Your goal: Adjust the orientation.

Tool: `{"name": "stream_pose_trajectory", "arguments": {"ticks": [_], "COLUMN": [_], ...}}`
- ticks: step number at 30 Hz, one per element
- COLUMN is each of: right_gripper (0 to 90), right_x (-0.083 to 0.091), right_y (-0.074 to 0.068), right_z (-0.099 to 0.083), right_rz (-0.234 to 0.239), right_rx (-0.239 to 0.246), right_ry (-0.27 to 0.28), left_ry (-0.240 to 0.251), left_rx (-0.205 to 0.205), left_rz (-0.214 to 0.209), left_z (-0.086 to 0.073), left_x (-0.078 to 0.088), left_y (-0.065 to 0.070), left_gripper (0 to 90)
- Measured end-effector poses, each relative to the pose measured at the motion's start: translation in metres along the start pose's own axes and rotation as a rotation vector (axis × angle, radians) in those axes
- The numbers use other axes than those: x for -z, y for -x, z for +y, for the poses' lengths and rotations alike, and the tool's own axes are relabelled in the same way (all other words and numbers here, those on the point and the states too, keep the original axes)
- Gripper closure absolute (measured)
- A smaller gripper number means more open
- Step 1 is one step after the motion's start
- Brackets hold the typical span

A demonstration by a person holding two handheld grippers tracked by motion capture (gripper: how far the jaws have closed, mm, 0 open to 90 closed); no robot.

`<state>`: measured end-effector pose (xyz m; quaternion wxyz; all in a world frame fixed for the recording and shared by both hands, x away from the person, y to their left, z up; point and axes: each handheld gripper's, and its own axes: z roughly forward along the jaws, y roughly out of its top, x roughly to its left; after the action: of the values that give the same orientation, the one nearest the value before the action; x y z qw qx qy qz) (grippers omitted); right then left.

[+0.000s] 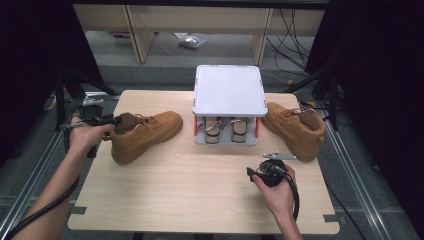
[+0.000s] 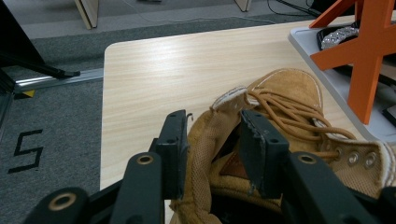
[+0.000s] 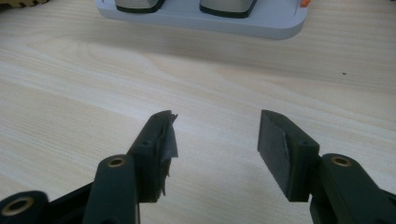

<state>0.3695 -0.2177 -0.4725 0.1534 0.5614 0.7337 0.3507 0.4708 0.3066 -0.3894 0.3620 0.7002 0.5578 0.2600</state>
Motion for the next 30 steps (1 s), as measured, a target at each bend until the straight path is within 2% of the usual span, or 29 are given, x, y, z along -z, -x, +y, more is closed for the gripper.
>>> {"name": "stream_pose_trajectory", "arguments": {"ticks": [4, 8, 13, 14, 17, 22, 27, 29, 30], "right_gripper": [46.1, 45.9, 46.0, 45.9, 45.9, 45.9, 45.9, 45.9, 45.9], "right_x": [0.0, -0.001, -0.002, -0.002, -0.003, -0.004, -0.005, -0.006, -0.006], "right_y": [0.0, 0.001, 0.001, 0.001, 0.001, 0.0, 0.002, 0.002, 0.003], "right_z": [0.0, -0.001, -0.001, -0.001, -0.002, -0.004, -0.005, -0.005, -0.005], "right_rz": [0.001, -0.001, -0.005, -0.004, 0.014, 0.006, 0.016, 0.015, 0.007], "right_rx": [0.003, 0.01, 0.011, 0.01, 0.006, 0.007, 0.01, 0.006, 0.021], "right_ry": [0.001, -0.004, -0.009, -0.01, -0.003, -0.019, -0.014, -0.013, -0.011], "left_ry": [-0.039, -0.058, -0.05, -0.063, -0.06, -0.067, -0.075, -0.091, -0.098], "left_rx": [-0.007, 0.007, 0.014, 0.01, 0.016, 0.02, 0.037, 0.047, 0.061], "left_rz": [0.01, -0.005, -0.007, -0.007, -0.001, 0.007, 0.013, 0.013, 0.009], "left_z": [-0.001, -0.004, -0.004, -0.004, -0.004, -0.004, -0.003, -0.003, -0.004], "left_x": [-0.006, -0.011, -0.014, -0.013, -0.014, -0.012, -0.01, -0.008, -0.006], "left_y": [-0.004, -0.006, -0.007, -0.008, -0.007, -0.005, 0.0, 0.002, 0.002], "left_gripper": [59.2, 63.7, 66.5, 66.8, 69.1, 75.7, 77.9, 78.3, 78.5]}}
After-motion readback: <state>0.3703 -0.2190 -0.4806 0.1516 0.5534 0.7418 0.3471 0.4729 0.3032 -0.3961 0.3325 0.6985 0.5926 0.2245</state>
